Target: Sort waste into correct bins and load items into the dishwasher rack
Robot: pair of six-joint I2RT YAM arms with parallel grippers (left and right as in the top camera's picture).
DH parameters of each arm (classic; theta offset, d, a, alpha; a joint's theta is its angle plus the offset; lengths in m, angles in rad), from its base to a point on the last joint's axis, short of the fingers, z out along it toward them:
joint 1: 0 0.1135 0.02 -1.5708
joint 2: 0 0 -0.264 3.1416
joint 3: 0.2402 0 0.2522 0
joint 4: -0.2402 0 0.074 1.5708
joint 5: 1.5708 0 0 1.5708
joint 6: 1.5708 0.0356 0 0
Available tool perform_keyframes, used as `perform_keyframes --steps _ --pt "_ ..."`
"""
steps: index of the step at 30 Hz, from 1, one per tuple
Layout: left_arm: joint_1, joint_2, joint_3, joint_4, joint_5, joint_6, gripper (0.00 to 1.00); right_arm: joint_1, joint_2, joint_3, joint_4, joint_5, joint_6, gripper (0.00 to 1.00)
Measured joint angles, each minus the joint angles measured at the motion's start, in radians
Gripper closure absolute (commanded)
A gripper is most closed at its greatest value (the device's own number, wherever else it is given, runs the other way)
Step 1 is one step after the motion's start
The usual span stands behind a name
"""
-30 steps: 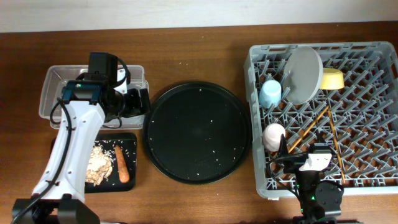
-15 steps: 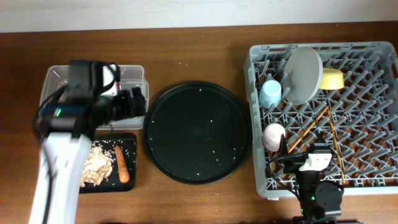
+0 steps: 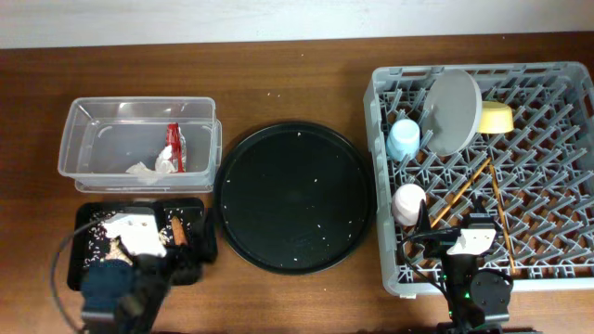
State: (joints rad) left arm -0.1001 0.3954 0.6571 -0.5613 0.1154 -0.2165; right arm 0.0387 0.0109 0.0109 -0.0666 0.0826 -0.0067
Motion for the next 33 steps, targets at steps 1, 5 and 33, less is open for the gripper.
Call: perform_keyframes --steps 1,5,33 --pt "0.0 -0.027 -0.1 0.164 0.0 0.0 0.01 0.0 0.0 0.0 0.0 0.0 -0.001 0.02" --pt "0.0 -0.09 -0.357 0.603 0.0 0.0 0.01 -0.001 0.0 0.0 0.0 0.0 0.0 0.02" --pt "0.058 -0.381 -0.641 0.481 -0.09 0.195 0.01 -0.001 0.001 0.0 0.0 0.0 -0.001 0.02"
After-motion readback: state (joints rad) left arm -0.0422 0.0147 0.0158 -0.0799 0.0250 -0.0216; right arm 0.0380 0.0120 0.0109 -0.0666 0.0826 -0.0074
